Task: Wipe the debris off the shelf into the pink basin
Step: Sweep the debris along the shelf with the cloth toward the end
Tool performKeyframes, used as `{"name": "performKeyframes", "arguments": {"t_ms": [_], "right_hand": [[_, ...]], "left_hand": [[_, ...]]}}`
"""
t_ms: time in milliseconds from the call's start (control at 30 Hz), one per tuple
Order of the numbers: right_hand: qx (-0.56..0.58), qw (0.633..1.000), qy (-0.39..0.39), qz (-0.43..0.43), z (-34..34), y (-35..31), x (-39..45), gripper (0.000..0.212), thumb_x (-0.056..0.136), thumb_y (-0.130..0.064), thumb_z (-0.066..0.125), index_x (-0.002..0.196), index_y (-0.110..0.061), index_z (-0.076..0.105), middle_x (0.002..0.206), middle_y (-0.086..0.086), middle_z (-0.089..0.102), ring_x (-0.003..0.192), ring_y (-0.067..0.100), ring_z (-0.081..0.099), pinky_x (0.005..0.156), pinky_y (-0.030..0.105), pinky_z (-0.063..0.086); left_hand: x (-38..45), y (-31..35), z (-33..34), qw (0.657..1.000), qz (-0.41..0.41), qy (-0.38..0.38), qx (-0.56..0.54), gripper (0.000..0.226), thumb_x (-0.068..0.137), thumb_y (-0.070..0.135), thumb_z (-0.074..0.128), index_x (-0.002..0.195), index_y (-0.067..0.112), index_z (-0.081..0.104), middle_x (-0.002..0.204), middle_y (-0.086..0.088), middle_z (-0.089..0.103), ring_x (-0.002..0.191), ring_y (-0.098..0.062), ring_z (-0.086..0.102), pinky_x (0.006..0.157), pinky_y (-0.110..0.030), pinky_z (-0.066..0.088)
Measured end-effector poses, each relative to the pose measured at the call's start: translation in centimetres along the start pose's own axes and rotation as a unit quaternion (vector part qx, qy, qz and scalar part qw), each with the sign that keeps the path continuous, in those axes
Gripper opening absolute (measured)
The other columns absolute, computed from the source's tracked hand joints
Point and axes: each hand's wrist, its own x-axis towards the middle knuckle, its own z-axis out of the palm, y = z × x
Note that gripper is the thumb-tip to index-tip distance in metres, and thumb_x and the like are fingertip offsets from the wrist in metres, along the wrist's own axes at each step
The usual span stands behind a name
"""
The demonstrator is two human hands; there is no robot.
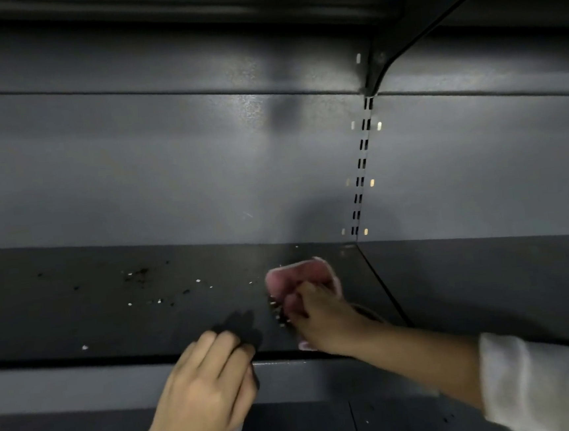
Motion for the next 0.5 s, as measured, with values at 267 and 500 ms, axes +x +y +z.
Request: {"name": "performKeyframes", "arguments": {"t_ms": [267, 500], "right_hand": [[0.476, 0.876, 0.076, 0.016, -0.6, -2.1, 2.8, 0.021, 0.097, -0.017, 0.035, 0.110, -0.002, 0.044, 0.094, 0.017, 0.066, 0.035, 0.001, 0.041, 0.037, 0.016, 0.038], [0.393, 0.884, 0.226, 0.110, -5.8, 6.4, 7.4, 0.030, 0.096, -0.014, 0.038, 0.121, -0.005, 0.051, 0.124, 0.011, 0.060, 0.107, 0.025, 0.060, 0.085, 0.032, 0.051]], "left_hand": [[-1.0, -2.1, -1.1, 0.999, -0.038, -0.004, 0.000, 0.047, 0.094, 0.020, 0.031, 0.074, 0.003, 0.069, 0.075, -0.010, 0.061, 0.068, -0.019, 0.040, 0.059, -0.029, 0.037], [-1.0, -2.0, -1.0, 0.999, -0.034, 0.011, 0.029, 0.052, 0.093, 0.019, 0.030, 0.062, 0.006, 0.070, 0.064, -0.010, 0.063, 0.066, -0.018, 0.036, 0.057, -0.025, 0.031]]}}
